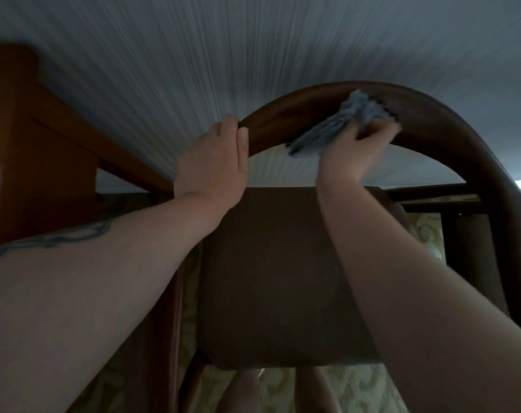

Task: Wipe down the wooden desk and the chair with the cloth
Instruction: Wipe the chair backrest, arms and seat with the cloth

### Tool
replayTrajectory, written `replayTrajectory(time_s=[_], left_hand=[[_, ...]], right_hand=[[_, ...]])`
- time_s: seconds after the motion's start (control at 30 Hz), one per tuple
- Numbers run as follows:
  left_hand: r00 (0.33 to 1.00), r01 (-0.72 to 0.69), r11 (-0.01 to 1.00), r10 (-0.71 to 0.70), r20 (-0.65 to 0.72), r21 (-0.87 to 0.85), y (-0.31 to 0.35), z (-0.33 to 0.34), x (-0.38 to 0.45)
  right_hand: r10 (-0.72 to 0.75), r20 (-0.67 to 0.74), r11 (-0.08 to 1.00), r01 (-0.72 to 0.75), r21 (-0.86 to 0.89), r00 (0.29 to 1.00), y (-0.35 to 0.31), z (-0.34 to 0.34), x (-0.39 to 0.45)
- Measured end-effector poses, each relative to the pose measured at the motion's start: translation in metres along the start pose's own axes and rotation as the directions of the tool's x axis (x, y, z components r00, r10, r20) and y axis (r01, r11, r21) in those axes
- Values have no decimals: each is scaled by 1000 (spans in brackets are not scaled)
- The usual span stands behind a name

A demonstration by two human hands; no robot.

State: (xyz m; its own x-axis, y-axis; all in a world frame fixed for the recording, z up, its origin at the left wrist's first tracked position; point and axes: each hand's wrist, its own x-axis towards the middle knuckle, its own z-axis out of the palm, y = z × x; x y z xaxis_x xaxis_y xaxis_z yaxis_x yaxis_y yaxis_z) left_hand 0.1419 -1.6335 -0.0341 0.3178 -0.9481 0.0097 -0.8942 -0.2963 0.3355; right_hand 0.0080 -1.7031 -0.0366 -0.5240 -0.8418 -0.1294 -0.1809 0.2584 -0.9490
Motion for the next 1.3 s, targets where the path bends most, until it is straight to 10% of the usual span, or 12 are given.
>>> replayTrajectory(time_s=[0.1, 0.23, 0.43, 0.57, 0.67, 0.77, 0.83, 0.93, 1.0, 1.17, 1.2, 1.3], left_hand=[[1000, 9, 1000, -9, 9, 28, 2, -3, 3], [998, 67, 993, -68, -2, -93, -1, -9, -1], [914, 371, 889, -401, -66, -270, -20, -7, -35], [921, 384, 921, -387, -46, -67, -49, -9, -112], [913, 407, 913, -407, 21, 38, -65, -7, -165], [902, 427, 904, -427, 54, 15, -74, -5, -191], [886, 463, 886, -462, 47, -12, -76, -5, -199], [835, 551, 829, -547, 67, -96, -78, -4, -215], [814, 581, 803, -576, 81, -134, -81, -6, -232], [782, 620, 740, -608, 133, -262, -87, -4, -276], [766, 637, 709, -627, 142, -302, -86, -3, -282], [763, 627, 686, -636, 114, -369, -83, 2, -302]], right_hand=[[-113, 53, 990, 117, -77, 992, -10, 11, -19], [-617, 409, 677, 719, -160, 672, -21, 27, -31], [-400, 628, 264, 740, -619, 668, -45, 28, 5], [-169, 974, -83, 982, -168, 152, -33, 47, -86], [-62, 997, -86, 995, 45, -50, -29, 44, -86], [-312, 892, 3, 939, -343, 326, -29, 49, -66], [-378, 848, -8, 914, -405, 372, -17, 45, -108], [-310, 943, 19, 991, 136, -123, 25, 24, -188], [-235, 922, 38, 945, 326, -308, 28, 17, -188], [-408, 898, 197, 976, -93, 168, 37, 2, -197], [-365, 923, 182, 982, -57, 121, 44, -8, -223], [-172, 909, 91, 912, 399, -381, 62, -39, -258]])
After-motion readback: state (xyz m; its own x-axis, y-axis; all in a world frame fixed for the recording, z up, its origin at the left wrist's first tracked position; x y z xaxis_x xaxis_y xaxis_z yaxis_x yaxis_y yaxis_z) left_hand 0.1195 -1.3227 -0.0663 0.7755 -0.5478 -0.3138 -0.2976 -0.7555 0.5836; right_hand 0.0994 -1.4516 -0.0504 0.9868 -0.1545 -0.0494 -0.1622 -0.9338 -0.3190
